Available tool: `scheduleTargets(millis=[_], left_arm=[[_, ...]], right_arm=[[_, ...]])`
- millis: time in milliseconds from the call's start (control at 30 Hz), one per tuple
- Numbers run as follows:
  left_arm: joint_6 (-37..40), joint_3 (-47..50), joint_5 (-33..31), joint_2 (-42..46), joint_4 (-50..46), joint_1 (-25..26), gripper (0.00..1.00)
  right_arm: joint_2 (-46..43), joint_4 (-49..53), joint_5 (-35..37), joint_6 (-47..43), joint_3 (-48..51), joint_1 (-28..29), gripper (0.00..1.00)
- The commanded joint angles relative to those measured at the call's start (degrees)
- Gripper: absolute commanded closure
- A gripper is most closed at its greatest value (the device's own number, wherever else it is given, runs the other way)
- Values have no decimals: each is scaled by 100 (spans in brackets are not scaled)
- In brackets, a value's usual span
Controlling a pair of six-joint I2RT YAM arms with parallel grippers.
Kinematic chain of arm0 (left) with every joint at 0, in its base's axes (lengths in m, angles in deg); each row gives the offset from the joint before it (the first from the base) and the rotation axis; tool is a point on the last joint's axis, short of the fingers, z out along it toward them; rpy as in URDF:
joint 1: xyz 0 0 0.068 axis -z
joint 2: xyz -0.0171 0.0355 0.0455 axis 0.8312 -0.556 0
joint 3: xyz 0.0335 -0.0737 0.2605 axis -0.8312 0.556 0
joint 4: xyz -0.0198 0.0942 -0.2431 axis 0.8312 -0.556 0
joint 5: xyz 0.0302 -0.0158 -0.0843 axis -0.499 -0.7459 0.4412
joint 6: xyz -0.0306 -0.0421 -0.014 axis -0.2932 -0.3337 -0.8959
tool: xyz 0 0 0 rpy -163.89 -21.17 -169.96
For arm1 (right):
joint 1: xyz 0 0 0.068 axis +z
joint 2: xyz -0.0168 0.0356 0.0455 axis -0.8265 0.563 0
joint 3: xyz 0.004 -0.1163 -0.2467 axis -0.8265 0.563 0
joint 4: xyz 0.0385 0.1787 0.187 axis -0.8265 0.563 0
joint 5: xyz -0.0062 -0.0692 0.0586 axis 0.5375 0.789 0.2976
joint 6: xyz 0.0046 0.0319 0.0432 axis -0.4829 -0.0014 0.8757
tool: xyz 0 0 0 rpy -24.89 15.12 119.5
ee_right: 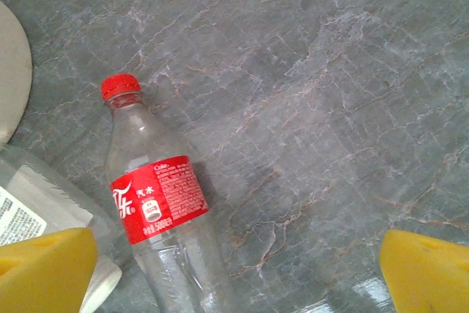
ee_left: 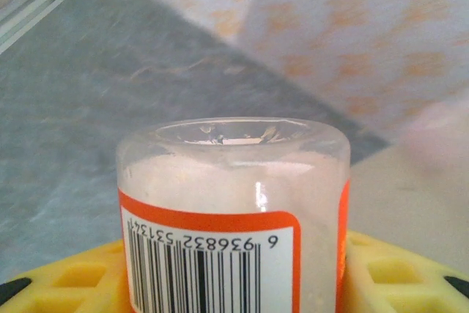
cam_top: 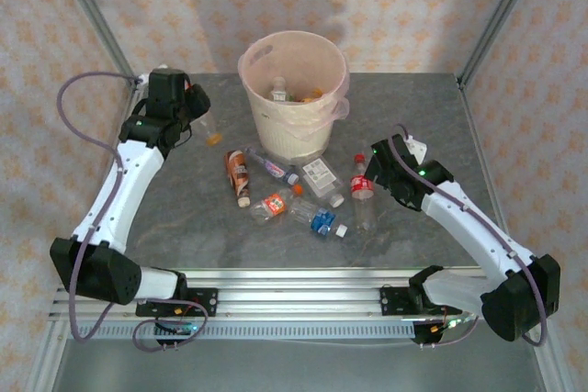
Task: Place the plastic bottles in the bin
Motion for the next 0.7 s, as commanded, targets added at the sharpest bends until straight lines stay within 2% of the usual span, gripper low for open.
scheduleTargets(millis=[0, 367, 667], left_arm=[[190, -725, 20, -8, 1, 284, 48], [393, -3046, 265, -1276, 9, 985, 48], [675, -5083, 439, -2778, -222, 1360, 49]], right_arm=[[-35, -130, -30, 77, 154, -37, 1], [-35, -192, -140, 55, 213, -37, 1], [-44, -154, -83, 106, 284, -42, 1]])
